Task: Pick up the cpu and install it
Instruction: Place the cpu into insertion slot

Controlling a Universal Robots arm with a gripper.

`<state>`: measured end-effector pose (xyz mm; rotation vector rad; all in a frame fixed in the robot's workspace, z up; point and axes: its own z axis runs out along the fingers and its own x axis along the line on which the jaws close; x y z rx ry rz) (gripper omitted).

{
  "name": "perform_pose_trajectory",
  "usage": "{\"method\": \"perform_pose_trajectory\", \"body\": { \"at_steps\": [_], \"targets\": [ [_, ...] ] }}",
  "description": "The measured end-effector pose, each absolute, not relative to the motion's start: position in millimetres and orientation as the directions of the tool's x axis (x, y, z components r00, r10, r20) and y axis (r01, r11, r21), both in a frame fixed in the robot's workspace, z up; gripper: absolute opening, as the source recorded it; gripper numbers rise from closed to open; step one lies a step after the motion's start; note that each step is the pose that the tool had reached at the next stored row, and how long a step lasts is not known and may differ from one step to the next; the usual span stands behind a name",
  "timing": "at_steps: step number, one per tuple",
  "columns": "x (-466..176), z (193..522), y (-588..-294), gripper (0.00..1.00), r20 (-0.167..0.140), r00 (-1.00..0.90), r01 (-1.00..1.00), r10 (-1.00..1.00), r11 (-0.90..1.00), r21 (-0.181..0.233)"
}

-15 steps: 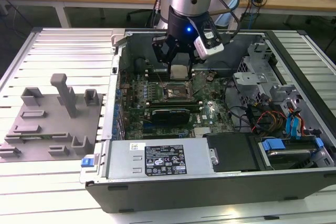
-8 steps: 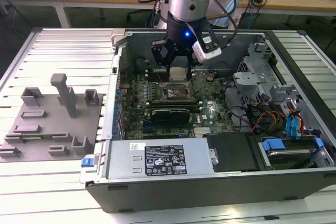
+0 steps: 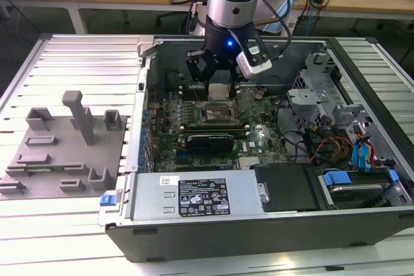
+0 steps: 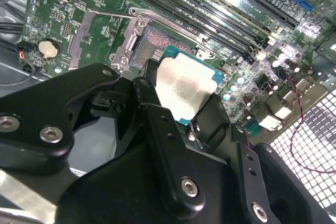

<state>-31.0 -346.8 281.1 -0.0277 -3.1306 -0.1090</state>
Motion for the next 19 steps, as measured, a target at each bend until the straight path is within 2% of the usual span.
{"method": "perform_pose_trajectory", "body": {
  "at_steps": [9, 19],
  "targets": [
    [-31.0, 281.0, -346.8, 0.55, 0.010, -1.000, 0.022, 0.022, 0.997, 0.069],
    [-31.0, 280.6, -346.8, 0.55, 0.010, -0.961, 0.278, 0.278, 0.958, 0.069]
  ]
}}
